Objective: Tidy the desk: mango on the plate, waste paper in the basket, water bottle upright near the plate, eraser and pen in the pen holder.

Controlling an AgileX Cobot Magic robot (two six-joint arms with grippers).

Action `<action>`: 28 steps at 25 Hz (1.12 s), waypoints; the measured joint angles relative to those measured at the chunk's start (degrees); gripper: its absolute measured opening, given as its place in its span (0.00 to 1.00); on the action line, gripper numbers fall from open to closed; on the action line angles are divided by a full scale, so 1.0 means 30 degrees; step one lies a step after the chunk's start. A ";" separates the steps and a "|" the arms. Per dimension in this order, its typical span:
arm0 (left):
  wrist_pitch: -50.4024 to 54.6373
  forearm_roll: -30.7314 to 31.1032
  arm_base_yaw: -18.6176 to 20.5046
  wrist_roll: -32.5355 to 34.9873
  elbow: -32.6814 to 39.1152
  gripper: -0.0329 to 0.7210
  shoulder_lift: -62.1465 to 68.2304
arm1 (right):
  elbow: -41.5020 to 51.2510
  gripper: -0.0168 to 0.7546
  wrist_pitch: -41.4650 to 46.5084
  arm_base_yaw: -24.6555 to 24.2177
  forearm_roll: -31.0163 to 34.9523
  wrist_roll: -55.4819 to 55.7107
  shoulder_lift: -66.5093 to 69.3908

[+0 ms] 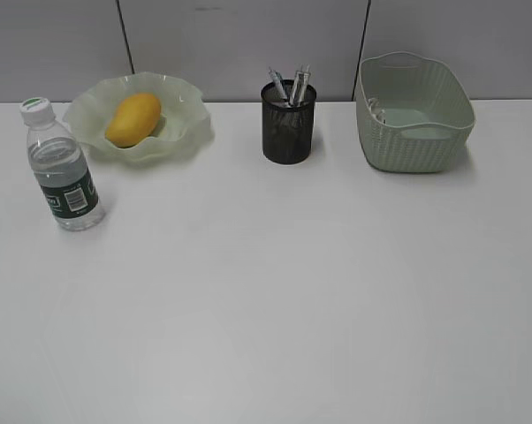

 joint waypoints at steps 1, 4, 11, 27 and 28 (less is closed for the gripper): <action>0.0000 0.0000 0.0657 0.0000 0.0000 0.70 -0.0330 | 0.0000 0.66 0.0000 -0.0571 0.0000 0.0000 -0.0384; 0.0000 0.0000 0.2407 0.0000 0.0000 0.69 -0.1636 | 0.0000 0.66 0.0000 -0.2846 0.0000 0.0000 -0.1951; 0.0000 0.0000 0.6138 0.0000 0.0019 0.68 -0.3350 | 0.0000 0.66 -0.0012 -0.6573 0.0000 -0.0021 -0.4879; 0.0000 -0.0041 0.6765 0.0000 0.0053 0.65 -0.3383 | 0.0022 0.66 0.0002 -0.6679 0.0000 -0.0021 -0.4936; 0.0000 -0.0041 0.6765 0.0000 0.0053 0.65 -0.3383 | 0.0022 0.66 0.0002 -0.6679 0.0000 -0.0021 -0.4936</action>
